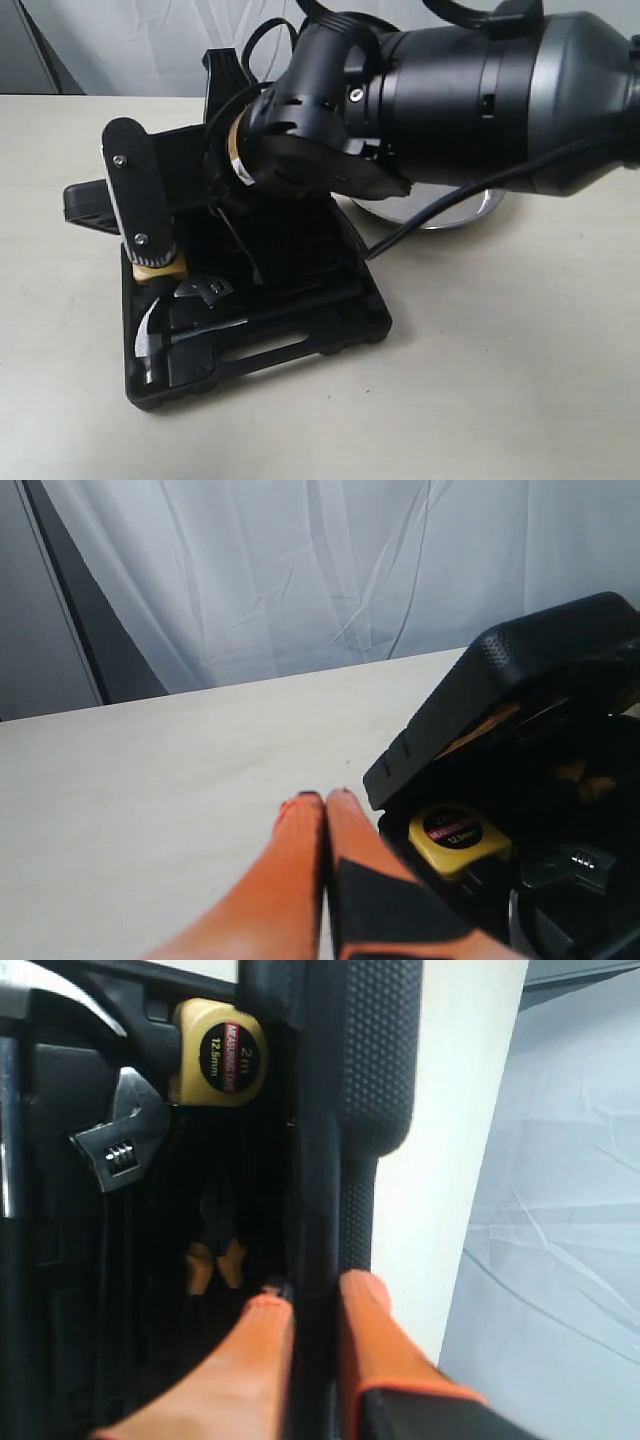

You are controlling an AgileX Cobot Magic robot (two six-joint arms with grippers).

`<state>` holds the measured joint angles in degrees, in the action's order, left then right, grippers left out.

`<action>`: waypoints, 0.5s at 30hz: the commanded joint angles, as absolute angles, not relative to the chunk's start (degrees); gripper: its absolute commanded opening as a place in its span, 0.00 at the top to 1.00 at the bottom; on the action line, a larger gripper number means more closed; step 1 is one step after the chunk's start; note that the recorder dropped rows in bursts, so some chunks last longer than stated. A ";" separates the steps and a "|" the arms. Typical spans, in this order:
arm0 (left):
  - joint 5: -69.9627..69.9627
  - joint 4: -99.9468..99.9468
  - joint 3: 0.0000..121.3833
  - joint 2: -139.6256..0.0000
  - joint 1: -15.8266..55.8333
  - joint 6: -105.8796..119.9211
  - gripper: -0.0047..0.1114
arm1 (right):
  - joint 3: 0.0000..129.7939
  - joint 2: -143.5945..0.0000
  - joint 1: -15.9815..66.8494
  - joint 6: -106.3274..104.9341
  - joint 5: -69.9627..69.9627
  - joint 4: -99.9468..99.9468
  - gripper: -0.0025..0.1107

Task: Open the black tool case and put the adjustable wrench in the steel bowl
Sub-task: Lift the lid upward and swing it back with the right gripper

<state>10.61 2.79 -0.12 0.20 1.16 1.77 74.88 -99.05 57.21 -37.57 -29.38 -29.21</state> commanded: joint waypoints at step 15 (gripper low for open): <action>10.33 2.71 0.00 0.00 1.22 1.72 0.96 | 75.04 -95.28 57.40 -37.54 -26.54 -19.64 0.99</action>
